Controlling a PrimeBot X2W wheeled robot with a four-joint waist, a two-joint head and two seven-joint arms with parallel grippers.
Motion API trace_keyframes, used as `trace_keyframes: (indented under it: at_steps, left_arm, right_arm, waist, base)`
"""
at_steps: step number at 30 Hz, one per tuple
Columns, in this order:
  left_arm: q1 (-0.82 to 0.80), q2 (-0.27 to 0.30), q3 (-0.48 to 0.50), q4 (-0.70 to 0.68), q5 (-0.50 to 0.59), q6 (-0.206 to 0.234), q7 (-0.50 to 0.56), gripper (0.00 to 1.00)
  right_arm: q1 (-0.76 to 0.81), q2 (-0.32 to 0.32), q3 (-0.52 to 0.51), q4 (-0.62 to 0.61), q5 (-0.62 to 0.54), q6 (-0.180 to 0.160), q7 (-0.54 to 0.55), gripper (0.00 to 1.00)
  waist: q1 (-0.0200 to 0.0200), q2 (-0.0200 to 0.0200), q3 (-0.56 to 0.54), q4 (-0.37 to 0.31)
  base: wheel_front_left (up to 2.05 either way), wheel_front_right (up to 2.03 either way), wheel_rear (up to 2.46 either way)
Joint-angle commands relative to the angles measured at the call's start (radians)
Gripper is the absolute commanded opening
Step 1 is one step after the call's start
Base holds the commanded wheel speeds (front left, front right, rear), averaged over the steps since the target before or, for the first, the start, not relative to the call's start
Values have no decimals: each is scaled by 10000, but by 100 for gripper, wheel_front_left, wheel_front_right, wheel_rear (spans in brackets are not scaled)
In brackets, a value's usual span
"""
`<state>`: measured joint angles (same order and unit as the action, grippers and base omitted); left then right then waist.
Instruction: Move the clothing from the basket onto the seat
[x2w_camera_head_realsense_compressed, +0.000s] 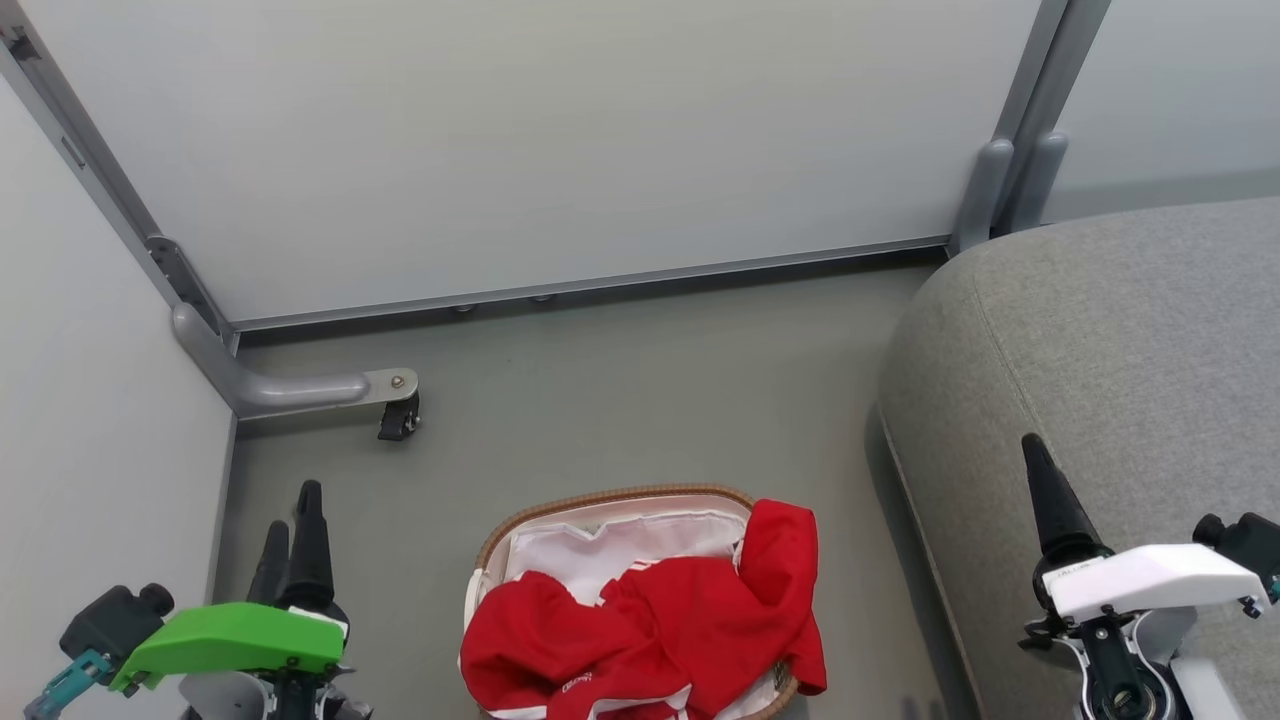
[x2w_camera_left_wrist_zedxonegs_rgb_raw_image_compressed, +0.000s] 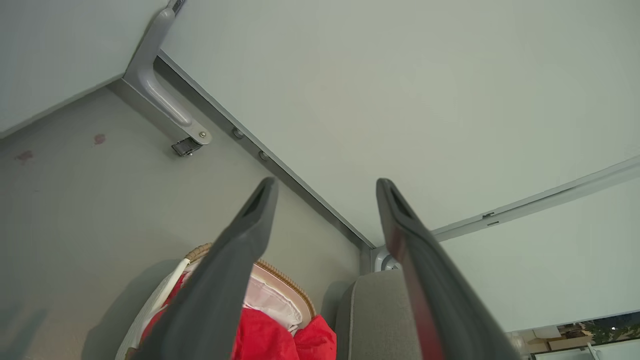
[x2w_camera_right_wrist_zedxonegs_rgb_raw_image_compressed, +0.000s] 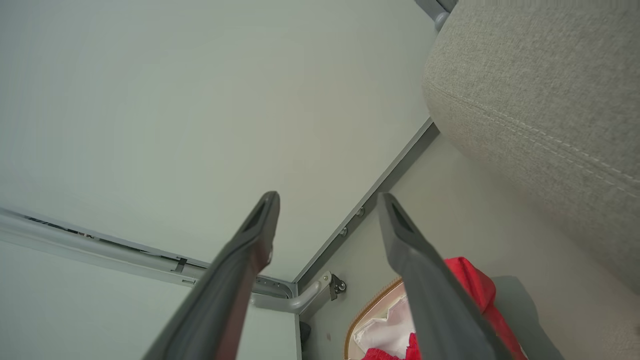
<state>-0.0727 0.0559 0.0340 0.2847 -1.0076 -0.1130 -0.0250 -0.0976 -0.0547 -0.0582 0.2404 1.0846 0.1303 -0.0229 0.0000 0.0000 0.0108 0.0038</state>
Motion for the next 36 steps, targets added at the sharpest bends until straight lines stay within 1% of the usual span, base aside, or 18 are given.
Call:
trace_keyframes:
  at_steps: [1, 14, 25, 36]
  left_arm:
    - [-315, 145, -47, -106, 430, 47, -110, 100]
    - [-399, 346, -561, 204, 2393, 355, -564, 100]
    - [-219, 324, -852, 285, 3659, 608, -903, 100]
    - [-43, 310, -1033, 159, 4842, 649, -1209, 100]
  right_arm:
    - [-336, -112, 28, -162, -406, 3, -126, 100]
    - [-532, -109, 258, -23, -2636, 4, -584, 100]
    - [-428, -89, 509, 72, -4085, 4, -922, 100]
    - [-294, -53, 665, 59, -5378, 5, -1222, 100]
  waist:
    - [0, 0, 0, 3]
    - [0, 0, -4, 16]
    - [0, 0, -30, -17]
    - [0, 0, -47, -30]
  base:
    - [0, 0, 0]
    - [0, 0, 0]
    - [0, 0, 0]
    - [0, 0, 0]
